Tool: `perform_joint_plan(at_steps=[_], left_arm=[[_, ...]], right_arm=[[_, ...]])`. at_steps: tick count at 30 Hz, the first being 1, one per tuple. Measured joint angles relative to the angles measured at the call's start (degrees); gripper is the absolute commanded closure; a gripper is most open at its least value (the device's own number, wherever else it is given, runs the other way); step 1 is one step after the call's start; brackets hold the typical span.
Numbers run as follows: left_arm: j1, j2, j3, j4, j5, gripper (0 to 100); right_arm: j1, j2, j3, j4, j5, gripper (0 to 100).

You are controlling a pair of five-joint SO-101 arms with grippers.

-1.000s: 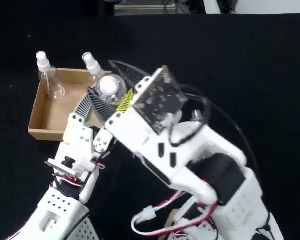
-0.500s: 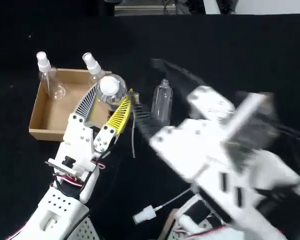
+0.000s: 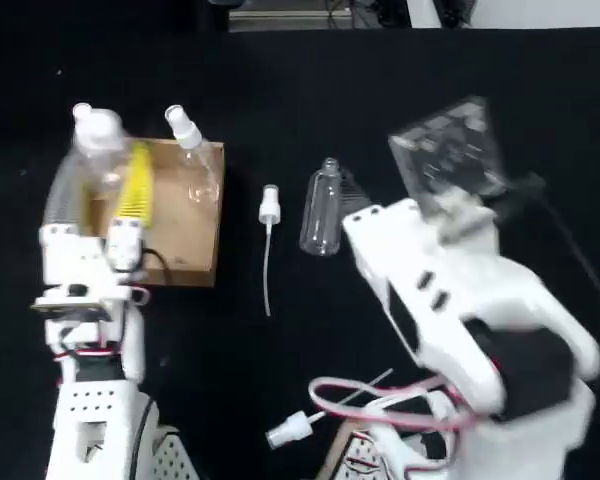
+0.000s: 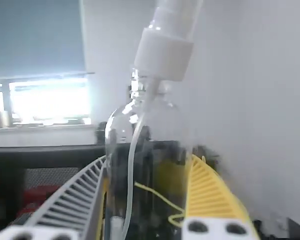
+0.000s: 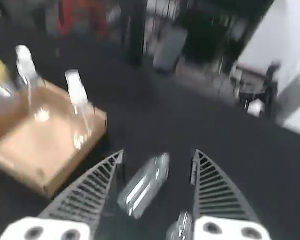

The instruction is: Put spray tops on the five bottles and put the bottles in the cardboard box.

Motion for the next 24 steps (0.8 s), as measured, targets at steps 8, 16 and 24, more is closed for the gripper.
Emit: perform_joint_plan(at_steps=[8,16,24], left_arm=[[-21.36,0.0,0.0,0.0,0.0,97],[-32.88,0.0,0.0,13.01,0.0,97],[-34.73,0.09,0.0,31.38,0.0,97]], right_arm=[[0.09,0.44,23.82,-14.15,0.0,81.9],[-7.56,0.44,45.54,-30.15,-0.53,81.9],[-14.77,0.44,58.81,-41.49,-2.11,82.1]])
